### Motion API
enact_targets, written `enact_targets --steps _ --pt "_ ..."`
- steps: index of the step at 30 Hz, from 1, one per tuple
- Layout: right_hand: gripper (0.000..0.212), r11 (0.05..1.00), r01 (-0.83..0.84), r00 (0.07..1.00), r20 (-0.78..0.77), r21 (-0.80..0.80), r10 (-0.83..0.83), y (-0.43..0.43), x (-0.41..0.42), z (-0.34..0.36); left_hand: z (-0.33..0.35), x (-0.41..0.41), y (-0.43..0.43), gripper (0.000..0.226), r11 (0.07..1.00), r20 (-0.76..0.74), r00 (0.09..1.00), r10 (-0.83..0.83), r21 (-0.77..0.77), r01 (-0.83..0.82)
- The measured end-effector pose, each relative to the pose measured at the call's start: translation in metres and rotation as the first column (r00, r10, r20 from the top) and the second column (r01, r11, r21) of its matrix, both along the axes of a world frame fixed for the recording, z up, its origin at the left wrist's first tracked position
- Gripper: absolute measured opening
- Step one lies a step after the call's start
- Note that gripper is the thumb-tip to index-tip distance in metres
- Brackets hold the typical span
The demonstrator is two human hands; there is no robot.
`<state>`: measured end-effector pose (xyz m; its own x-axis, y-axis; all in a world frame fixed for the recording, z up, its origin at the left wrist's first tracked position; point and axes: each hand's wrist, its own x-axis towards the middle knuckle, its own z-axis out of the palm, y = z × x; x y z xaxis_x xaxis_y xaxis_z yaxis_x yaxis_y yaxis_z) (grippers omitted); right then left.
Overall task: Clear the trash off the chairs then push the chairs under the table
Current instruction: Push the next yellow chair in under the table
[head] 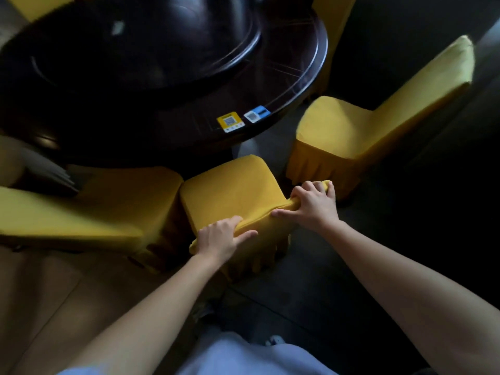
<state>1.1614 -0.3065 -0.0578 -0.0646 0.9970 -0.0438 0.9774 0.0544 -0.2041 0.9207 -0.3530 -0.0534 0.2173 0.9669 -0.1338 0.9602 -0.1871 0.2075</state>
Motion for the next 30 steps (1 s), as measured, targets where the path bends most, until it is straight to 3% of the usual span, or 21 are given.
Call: enact_targets --steps 14,30 --pt "0.087 0.997 -0.070 0.998 0.007 0.028 0.070 0.012 -0.004 -0.003 -0.006 -0.024 0.029 0.078 0.984 0.027 0.984 -0.177 0.011 0.177" --pt "0.085 0.979 -0.131 0.989 -0.084 -0.156 0.119 0.126 -0.001 0.008 -0.013 -0.018 0.124 0.082 0.992 -0.007 0.998 -0.060 0.111 0.060"
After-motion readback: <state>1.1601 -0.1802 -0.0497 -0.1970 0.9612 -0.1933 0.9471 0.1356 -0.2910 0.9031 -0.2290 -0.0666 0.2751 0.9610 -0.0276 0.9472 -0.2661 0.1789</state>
